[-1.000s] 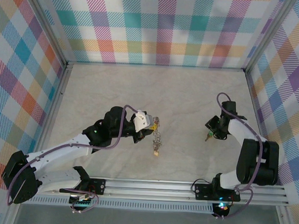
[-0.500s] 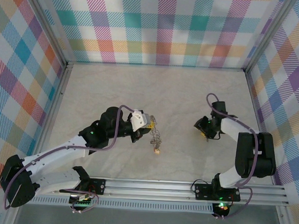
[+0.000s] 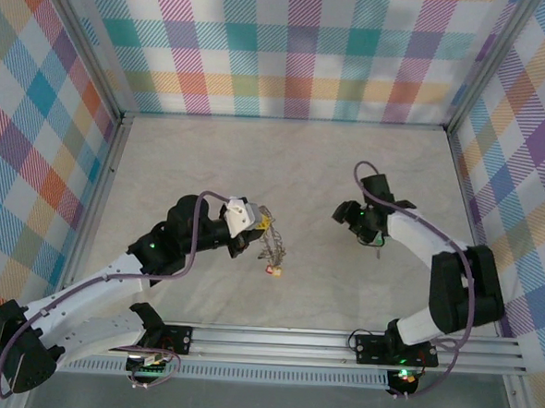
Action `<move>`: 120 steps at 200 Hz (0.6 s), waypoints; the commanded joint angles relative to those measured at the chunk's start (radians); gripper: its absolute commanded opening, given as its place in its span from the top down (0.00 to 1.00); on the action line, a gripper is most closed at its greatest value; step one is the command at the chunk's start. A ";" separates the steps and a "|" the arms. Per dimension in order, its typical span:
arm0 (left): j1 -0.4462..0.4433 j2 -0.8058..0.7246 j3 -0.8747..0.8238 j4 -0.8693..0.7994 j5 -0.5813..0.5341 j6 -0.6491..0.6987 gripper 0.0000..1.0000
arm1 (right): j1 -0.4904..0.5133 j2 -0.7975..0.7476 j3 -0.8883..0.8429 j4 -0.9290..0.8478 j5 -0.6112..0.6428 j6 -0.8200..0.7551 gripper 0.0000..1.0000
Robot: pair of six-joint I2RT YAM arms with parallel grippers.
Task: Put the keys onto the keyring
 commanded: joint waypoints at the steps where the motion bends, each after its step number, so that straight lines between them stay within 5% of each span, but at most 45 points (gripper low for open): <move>1: 0.011 -0.026 -0.007 0.027 -0.009 -0.017 1.00 | -0.113 -0.050 -0.037 -0.066 0.065 -0.019 0.27; 57: 0.017 0.000 0.011 0.029 -0.005 -0.008 1.00 | -0.189 0.024 -0.106 0.027 -0.113 -0.124 0.21; 120: 0.018 -0.002 0.023 -0.014 -0.006 -0.007 1.00 | -0.186 0.077 -0.152 0.067 -0.130 -0.162 0.22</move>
